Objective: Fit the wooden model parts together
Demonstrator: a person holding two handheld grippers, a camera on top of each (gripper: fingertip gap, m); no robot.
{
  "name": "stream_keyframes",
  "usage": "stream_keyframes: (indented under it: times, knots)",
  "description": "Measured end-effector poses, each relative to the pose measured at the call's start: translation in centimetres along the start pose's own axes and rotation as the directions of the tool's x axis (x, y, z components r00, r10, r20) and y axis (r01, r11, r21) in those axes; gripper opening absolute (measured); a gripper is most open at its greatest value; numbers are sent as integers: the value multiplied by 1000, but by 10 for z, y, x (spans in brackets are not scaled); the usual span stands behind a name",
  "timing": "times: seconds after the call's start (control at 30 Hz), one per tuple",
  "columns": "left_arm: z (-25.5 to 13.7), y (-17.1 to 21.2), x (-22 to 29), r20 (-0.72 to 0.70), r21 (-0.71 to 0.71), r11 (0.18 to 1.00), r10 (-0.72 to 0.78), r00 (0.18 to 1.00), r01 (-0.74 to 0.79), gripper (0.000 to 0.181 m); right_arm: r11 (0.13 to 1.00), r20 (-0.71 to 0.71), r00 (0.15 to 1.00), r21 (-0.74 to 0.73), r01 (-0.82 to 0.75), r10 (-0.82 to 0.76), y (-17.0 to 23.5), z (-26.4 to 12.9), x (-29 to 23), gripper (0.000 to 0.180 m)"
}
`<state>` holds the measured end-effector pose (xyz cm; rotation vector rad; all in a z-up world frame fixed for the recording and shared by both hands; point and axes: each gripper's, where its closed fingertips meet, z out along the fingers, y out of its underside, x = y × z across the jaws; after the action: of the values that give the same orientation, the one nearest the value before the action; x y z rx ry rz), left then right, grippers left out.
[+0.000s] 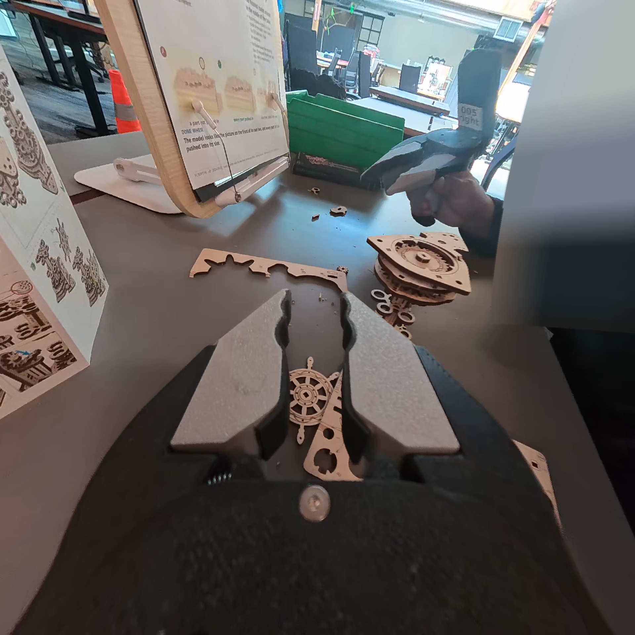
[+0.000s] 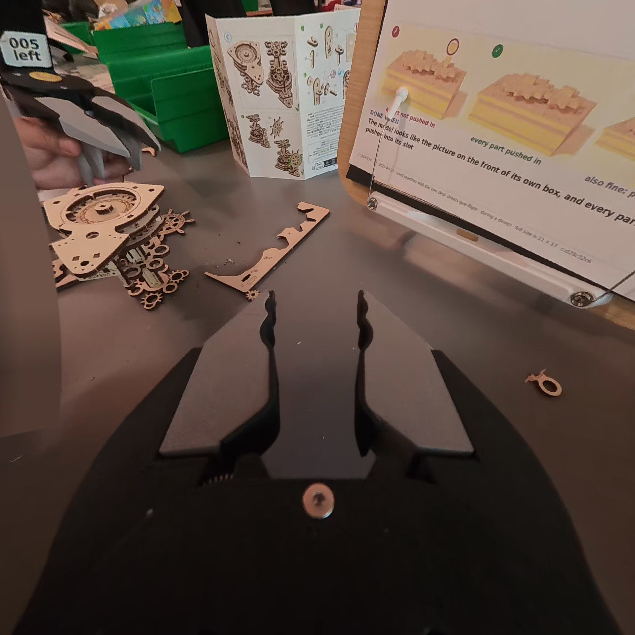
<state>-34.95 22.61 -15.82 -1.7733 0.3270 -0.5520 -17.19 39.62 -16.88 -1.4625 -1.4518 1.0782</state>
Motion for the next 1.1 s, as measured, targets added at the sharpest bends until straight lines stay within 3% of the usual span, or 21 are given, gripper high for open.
stream_keyframes:
  times: [0.43, 0.7, 0.87, 1.1]
  knots:
    - [2, 3, 6, -6, -35, 999, 31, 1000, -31, 25, 999, -12, 999, -18, 34, -34, 7, 6, 6, 44]
    - [1, 4, 10, -21, -25, 999, 26, 999, -27, 26, 989, 1, 992, 85, 124, -125, -6, -1, 7, 46]
    - [-2, 7, 12, -41, -30, 999, 28, 999, -29, 27, 995, 89, 993, 59, 75, -80, 2, 10, 4, 52]
    - [-10, -2, 7, -79, 41, 997, -57, 995, 61, 27, 986, 234, 959, 70, 148, -161, 5, 5, -20, 53]
